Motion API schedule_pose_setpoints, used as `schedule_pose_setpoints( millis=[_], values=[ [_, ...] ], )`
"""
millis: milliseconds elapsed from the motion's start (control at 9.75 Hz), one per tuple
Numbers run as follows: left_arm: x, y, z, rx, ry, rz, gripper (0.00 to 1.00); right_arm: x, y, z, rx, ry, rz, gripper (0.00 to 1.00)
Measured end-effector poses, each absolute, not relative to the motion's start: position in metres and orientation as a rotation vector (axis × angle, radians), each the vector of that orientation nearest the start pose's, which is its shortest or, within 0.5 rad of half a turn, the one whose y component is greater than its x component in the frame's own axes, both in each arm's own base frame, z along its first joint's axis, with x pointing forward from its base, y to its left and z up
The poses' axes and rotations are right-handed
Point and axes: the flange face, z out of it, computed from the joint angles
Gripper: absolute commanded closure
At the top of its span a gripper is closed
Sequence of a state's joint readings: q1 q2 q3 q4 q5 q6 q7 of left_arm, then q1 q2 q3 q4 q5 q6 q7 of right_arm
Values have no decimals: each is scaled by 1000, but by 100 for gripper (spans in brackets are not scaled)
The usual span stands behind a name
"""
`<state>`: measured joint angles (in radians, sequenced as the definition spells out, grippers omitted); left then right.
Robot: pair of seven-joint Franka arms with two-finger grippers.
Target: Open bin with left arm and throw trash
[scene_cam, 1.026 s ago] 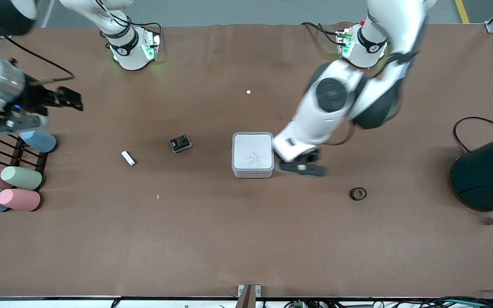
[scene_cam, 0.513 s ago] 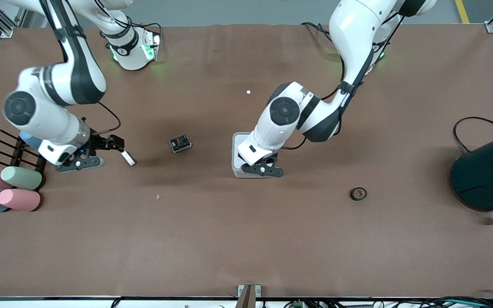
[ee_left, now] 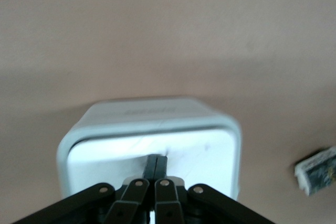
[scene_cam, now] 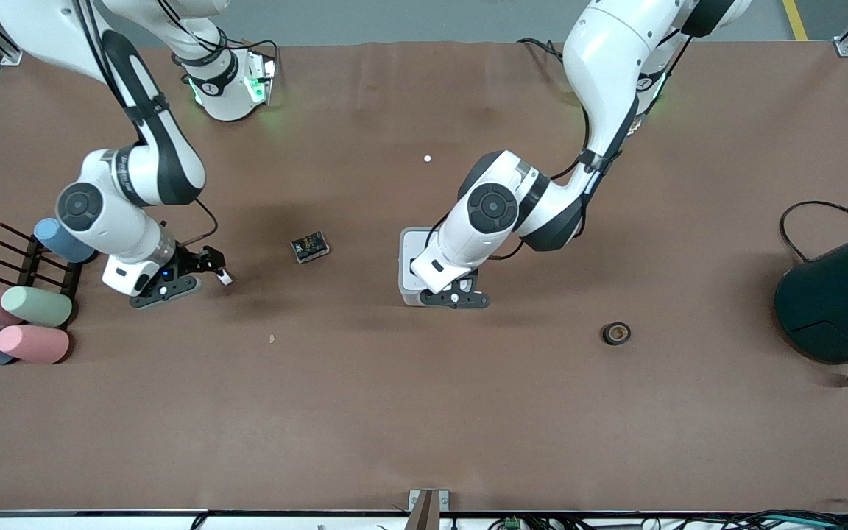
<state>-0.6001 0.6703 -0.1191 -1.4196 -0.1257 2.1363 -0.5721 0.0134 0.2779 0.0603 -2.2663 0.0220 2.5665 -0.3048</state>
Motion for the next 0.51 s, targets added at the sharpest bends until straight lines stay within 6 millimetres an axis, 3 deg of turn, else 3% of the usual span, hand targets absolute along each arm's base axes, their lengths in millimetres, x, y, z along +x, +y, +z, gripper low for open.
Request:
schedule_pose_setpoints(
  millis=[103, 205, 308, 410, 513],
  values=[
    [561, -453, 340, -3243, 118, 101, 100, 534, 42, 222, -3062, -566, -22, 0],
    [573, -423, 371, -3192, 142, 62, 91, 530, 44, 210, -3058, -573, 6, 0],
    [591, -386, 390, -3150, 202, 30, 25, 527, 46, 202, -3055, -579, 31, 0],
    [613, -340, 388, -3105, 281, 27, 0, 523, 47, 195, -3051, -583, 54, 1],
    [639, -283, 372, -3071, 375, 61, 0, 520, 48, 188, -3048, -587, 74, 11]
  ],
)
